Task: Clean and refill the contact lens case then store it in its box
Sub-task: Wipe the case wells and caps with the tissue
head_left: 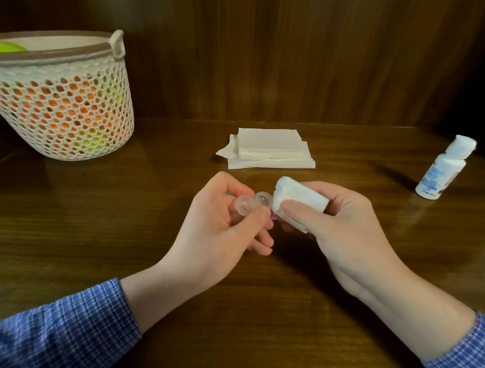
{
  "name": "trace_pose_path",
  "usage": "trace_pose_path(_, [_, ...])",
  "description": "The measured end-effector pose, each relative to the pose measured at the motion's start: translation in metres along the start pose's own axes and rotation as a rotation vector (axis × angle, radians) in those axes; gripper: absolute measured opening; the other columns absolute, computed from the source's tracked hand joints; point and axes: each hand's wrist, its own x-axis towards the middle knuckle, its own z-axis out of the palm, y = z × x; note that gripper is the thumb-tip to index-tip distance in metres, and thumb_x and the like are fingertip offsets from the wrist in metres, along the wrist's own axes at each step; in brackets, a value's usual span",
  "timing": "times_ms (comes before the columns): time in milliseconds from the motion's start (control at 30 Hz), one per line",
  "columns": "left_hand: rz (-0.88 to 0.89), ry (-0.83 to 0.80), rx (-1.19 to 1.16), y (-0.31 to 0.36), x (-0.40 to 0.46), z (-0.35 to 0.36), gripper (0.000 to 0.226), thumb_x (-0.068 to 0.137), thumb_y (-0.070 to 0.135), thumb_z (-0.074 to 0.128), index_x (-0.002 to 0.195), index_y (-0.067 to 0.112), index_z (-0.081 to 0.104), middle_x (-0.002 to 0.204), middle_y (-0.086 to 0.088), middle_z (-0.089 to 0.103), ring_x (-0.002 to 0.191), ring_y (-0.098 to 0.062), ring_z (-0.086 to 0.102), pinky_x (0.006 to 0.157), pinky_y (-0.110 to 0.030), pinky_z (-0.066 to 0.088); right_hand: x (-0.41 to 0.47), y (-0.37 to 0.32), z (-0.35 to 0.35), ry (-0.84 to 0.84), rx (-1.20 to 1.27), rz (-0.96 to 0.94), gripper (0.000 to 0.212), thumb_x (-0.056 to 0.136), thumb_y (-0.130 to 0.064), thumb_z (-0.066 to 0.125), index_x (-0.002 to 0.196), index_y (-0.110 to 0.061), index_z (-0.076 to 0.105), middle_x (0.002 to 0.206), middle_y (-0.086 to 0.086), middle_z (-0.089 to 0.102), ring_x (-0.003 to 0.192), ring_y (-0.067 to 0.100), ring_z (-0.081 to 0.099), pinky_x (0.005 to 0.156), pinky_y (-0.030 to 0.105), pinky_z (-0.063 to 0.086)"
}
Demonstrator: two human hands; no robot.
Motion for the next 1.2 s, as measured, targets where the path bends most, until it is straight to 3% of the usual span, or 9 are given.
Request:
trace_pose_path(133, [0.014, 0.002, 0.042, 0.0, -0.001, -0.001, 0.018, 0.093, 0.013, 0.073, 0.104, 0.016, 0.059, 0.08, 0.001, 0.077, 0.069, -0.019, 0.078, 0.063, -0.043, 0.066, 0.0, -0.003, -0.003, -0.068, 0.087, 0.125, 0.013, 0.075, -0.025, 0.084, 0.087, -0.028, 0.082, 0.09, -0.007, 0.076, 0.086, 0.009, 0.074, 0.073, 0.025, 0.061])
trace_pose_path(267, [0.046, -0.024, 0.044, -0.001, -0.004, 0.0, 0.022, 0.087, 0.013, 0.078, 0.103, 0.016, 0.064, 0.086, 0.006, 0.078, 0.074, -0.015, 0.078, 0.061, -0.029, 0.064, 0.001, -0.006, -0.004, -0.138, 0.2, 0.254, 0.023, 0.062, -0.028, 0.087, 0.084, -0.023, 0.083, 0.089, -0.003, 0.077, 0.082, 0.009, 0.075, 0.071, 0.024, 0.06])
trace_pose_path(333, [0.04, -0.054, 0.006, -0.001, -0.005, -0.001, 0.023, 0.087, 0.013, 0.078, 0.107, 0.015, 0.067, 0.093, 0.003, 0.079, 0.081, -0.017, 0.078, 0.065, -0.028, 0.064, 0.002, -0.006, -0.005, -0.127, 0.204, 0.252, 0.02, 0.064, -0.025, 0.088, 0.083, -0.02, 0.082, 0.091, 0.0, 0.077, 0.086, 0.012, 0.075, 0.071, 0.025, 0.061])
trace_pose_path(467, [-0.094, -0.112, -0.201, 0.005, -0.002, -0.005, 0.019, 0.093, 0.028, 0.069, 0.107, 0.016, 0.075, 0.099, -0.008, 0.079, 0.087, -0.026, 0.078, 0.075, -0.039, 0.065, 0.002, -0.008, -0.009, -0.084, 0.144, 0.178, 0.028, 0.058, -0.032, 0.089, 0.081, -0.019, 0.082, 0.09, -0.003, 0.076, 0.088, 0.011, 0.071, 0.069, 0.022, 0.059])
trace_pose_path(567, [-0.248, -0.212, -0.332, 0.004, 0.002, -0.011, 0.031, 0.083, 0.027, 0.07, 0.108, 0.01, 0.071, 0.102, -0.016, 0.078, 0.091, -0.028, 0.077, 0.076, -0.034, 0.063, 0.002, -0.008, -0.01, -0.109, 0.082, 0.076, 0.02, 0.069, -0.027, 0.085, 0.082, -0.014, 0.079, 0.088, -0.003, 0.077, 0.085, 0.004, 0.069, 0.069, 0.019, 0.058])
trace_pose_path(733, [-0.309, -0.379, -0.455, 0.001, 0.006, -0.014, 0.07, 0.076, 0.022, 0.082, 0.14, 0.018, 0.052, 0.112, -0.011, 0.077, 0.1, -0.024, 0.075, 0.083, -0.033, 0.061, 0.0, -0.005, -0.009, -0.152, -0.045, 0.01, 0.008, 0.08, -0.026, 0.079, 0.084, -0.019, 0.08, 0.086, 0.002, 0.075, 0.086, 0.009, 0.067, 0.076, 0.028, 0.055])
trace_pose_path(933, [-0.174, -0.255, -0.227, 0.0, 0.007, -0.019, 0.041, 0.079, 0.026, 0.079, 0.116, 0.011, 0.069, 0.094, -0.015, 0.079, 0.08, -0.024, 0.077, 0.069, -0.031, 0.063, 0.001, -0.005, -0.01, -0.175, 0.002, 0.041, 0.012, 0.076, -0.029, 0.08, 0.083, -0.02, 0.081, 0.085, -0.002, 0.073, 0.087, 0.004, 0.067, 0.072, 0.022, 0.056])
trace_pose_path(1033, [-0.123, -0.239, -0.124, 0.001, 0.008, -0.022, 0.031, 0.078, 0.026, 0.08, 0.104, 0.012, 0.074, 0.08, -0.013, 0.078, 0.064, -0.023, 0.076, 0.058, -0.03, 0.062, 0.002, -0.005, -0.012, -0.223, -0.024, 0.046, 0.02, 0.076, -0.034, 0.081, 0.09, -0.021, 0.082, 0.094, 0.002, 0.075, 0.098, 0.015, 0.069, 0.083, 0.031, 0.059])
trace_pose_path(1200, [-0.073, -0.311, -0.122, 0.002, 0.007, -0.022, 0.011, 0.078, 0.021, 0.081, 0.086, 0.023, 0.074, 0.077, -0.012, 0.079, 0.065, -0.024, 0.078, 0.057, -0.031, 0.064, -0.001, -0.006, -0.012, -0.389, -0.068, 0.028, 0.016, 0.09, -0.027, 0.072, 0.101, -0.019, 0.081, 0.099, 0.007, 0.078, 0.099, 0.022, 0.071, 0.093, 0.039, 0.056])
